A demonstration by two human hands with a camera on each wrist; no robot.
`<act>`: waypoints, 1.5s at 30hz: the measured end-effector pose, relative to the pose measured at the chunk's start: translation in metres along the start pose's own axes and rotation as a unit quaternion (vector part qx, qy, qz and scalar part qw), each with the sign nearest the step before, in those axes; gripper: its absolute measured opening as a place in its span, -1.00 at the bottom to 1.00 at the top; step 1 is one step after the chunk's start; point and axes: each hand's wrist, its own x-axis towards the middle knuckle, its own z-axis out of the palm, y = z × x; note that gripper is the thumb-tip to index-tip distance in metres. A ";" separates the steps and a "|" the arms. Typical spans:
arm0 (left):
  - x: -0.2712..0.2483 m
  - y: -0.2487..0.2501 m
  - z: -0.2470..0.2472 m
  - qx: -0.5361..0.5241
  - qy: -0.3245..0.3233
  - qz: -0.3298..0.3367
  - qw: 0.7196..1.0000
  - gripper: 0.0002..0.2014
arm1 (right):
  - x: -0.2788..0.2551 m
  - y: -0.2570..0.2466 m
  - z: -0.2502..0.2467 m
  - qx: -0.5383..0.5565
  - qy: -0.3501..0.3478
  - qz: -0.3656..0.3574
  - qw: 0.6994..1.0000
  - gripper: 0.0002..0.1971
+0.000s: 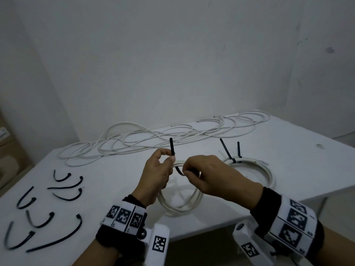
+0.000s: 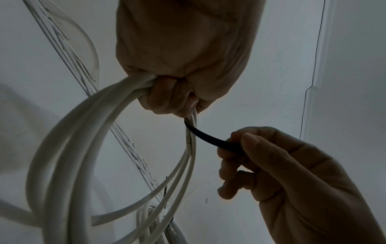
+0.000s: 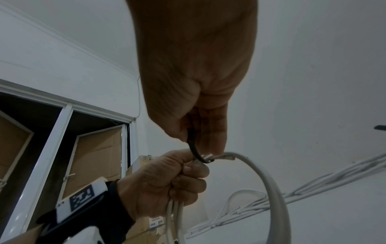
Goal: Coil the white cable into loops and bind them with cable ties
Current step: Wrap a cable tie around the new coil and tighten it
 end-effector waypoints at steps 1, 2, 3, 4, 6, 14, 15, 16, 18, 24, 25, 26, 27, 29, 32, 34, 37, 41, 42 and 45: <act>0.000 0.000 0.001 -0.002 -0.002 0.005 1.000 -0.96 | -0.001 0.001 -0.001 0.001 0.019 -0.005 1.000 -0.84; -0.001 0.001 0.002 -0.001 -0.004 0.013 1.000 -0.97 | -0.001 0.001 -0.001 0.003 0.041 -0.006 0.999 -0.84; -0.001 0.001 0.003 0.007 -0.004 0.026 1.000 -0.95 | 0.000 0.002 0.000 0.008 0.064 0.000 0.998 -0.84; -0.002 0.002 0.004 0.024 -0.004 0.043 0.999 -0.93 | 0.002 0.004 0.001 0.017 0.087 0.011 0.996 -0.83; -0.005 0.003 0.009 0.069 0.002 0.083 0.994 -0.92 | 0.006 0.005 0.003 0.049 0.129 0.038 0.990 -0.82; -0.007 -0.001 0.024 0.149 0.077 0.149 0.974 -0.88 | 0.016 -0.005 0.031 0.274 0.255 0.200 0.905 -0.77; -0.006 -0.002 0.023 0.148 0.084 0.147 0.974 -0.88 | 0.015 -0.006 0.034 0.283 0.256 0.206 0.901 -0.77; -0.006 -0.003 0.021 0.148 0.090 0.146 0.974 -0.89 | 0.015 -0.007 0.036 0.287 0.260 0.203 0.900 -0.77; -0.006 -0.004 0.019 0.148 0.098 0.145 0.973 -0.91 | 0.014 -0.009 0.035 0.287 0.274 0.176 0.901 -0.79; -0.005 0.000 0.016 0.170 0.101 0.178 0.964 -0.91 | 0.017 -0.010 0.027 0.256 0.296 0.116 0.913 -0.80; -0.005 0.002 0.016 0.186 0.103 0.191 0.958 -0.91 | 0.017 -0.009 0.026 0.262 0.307 0.117 0.908 -0.80; -0.005 0.003 0.015 0.202 0.106 0.204 0.952 -0.90 | 0.017 -0.007 0.024 0.271 0.319 0.122 0.900 -0.80; -0.005 0.004 0.015 0.218 0.106 0.217 0.946 -0.89 | 0.018 -0.005 0.023 0.280 0.330 0.127 0.893 -0.80; -0.004 0.006 0.014 0.257 0.103 0.242 0.930 -0.90 | 0.018 -0.001 0.022 0.282 0.337 0.129 0.889 -0.85; -0.003 0.008 0.012 0.318 0.100 0.273 0.902 -0.91 | 0.018 0.002 0.022 0.266 0.335 0.119 0.896 -0.88; -0.002 0.009 0.012 0.351 0.096 0.294 0.884 -0.91 | 0.018 0.004 0.023 0.258 0.334 0.114 0.899 -0.88; -0.002 0.011 0.012 0.395 0.089 0.326 0.855 -0.86 | 0.017 0.006 0.024 0.242 0.332 0.103 0.906 -0.88; -0.003 0.014 0.013 0.433 0.084 0.350 0.826 -0.82 | 0.015 0.008 0.023 0.239 0.336 0.098 0.906 -0.88; -0.003 0.015 0.013 0.439 0.083 0.351 0.823 -0.81 | 0.015 0.008 0.022 0.240 0.336 0.100 0.905 -0.87; -0.004 0.016 0.013 0.445 0.081 0.349 0.821 -0.79 | 0.013 0.009 0.021 0.248 0.331 0.111 0.904 -0.86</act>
